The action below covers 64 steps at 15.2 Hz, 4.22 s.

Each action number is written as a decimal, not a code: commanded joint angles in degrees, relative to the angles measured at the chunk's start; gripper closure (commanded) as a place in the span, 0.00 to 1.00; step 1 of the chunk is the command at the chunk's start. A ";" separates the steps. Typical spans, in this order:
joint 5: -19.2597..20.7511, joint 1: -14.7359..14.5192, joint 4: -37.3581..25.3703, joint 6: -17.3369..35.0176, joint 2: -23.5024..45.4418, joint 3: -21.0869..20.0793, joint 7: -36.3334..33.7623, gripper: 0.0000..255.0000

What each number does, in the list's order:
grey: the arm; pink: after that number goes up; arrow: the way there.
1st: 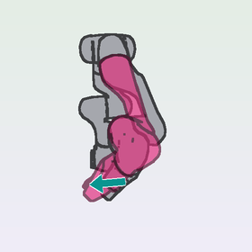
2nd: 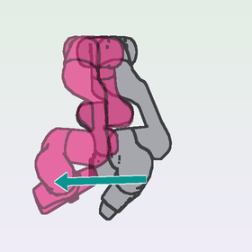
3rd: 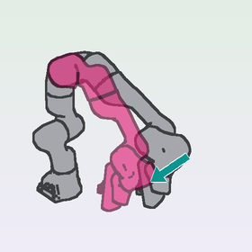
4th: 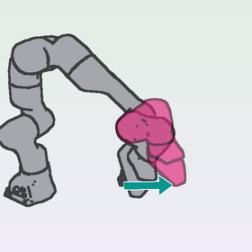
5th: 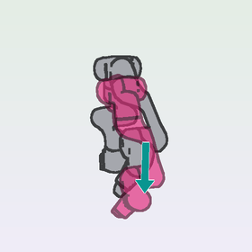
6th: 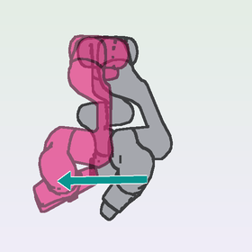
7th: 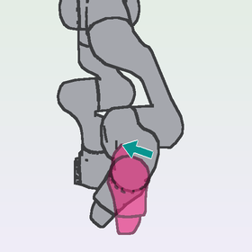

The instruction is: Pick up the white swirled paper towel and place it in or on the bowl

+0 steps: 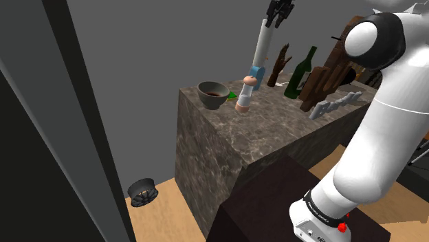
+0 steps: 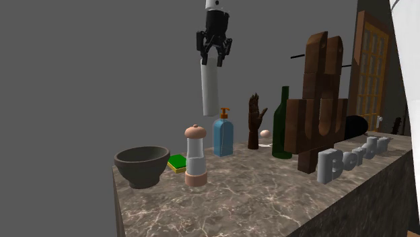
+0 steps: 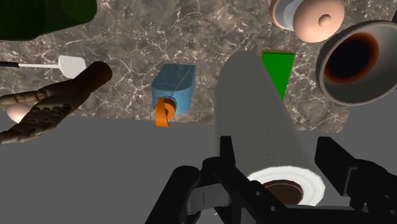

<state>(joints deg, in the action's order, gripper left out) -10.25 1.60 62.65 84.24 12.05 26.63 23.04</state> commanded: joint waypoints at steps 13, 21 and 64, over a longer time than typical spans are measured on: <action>4.63 -12.06 -8.17 -6.26 0.54 -6.58 -18.32 1.00; 5.80 -16.39 -10.43 -6.80 2.16 -8.45 -24.29 1.00; 11.09 -19.98 27.06 17.14 -11.97 -9.77 -26.90 0.00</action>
<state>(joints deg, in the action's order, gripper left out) 0.76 -18.33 90.92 102.87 0.30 16.91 -3.79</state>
